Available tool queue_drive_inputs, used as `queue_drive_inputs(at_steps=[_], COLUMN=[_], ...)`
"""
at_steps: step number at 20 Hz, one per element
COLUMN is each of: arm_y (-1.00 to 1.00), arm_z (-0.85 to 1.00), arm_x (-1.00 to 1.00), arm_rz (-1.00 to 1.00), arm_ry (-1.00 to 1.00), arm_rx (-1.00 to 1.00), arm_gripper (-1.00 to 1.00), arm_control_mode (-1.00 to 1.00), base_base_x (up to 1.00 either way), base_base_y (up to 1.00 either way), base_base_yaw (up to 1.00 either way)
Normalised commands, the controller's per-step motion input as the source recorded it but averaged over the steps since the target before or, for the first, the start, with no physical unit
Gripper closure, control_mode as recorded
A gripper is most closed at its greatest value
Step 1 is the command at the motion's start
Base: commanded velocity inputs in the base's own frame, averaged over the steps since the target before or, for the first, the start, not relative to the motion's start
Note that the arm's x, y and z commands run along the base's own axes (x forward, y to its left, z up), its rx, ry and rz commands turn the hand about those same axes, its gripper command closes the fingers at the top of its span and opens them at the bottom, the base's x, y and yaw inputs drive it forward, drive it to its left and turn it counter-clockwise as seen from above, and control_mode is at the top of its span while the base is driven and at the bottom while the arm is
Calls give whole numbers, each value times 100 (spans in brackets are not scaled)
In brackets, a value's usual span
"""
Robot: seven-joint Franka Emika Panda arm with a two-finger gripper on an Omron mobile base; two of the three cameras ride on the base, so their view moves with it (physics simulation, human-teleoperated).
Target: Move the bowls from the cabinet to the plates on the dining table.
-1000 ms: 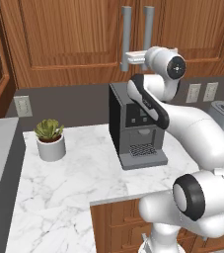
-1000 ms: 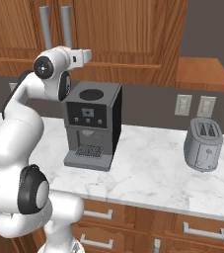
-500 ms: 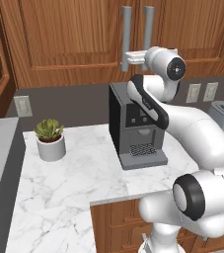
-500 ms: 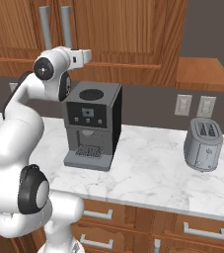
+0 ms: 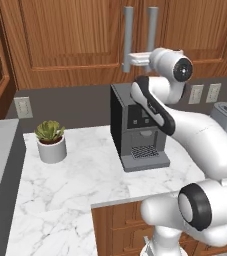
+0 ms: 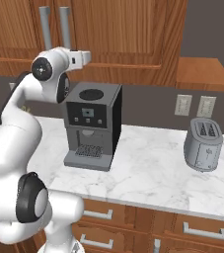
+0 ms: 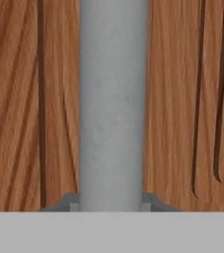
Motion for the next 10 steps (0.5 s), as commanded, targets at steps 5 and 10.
queue_drive_inputs(at_steps=[5,10], arm_y=[-33,-33], arm_z=[16,17], arm_x=[-49,-50], arm_rz=[5,5], arm_ry=[5,5], arm_rx=[8,8], arm_gripper=[100,100], arm_control_mode=[-100,-100], base_base_x=[0,0], base_base_y=[0,0], base_base_yaw=[0,0])
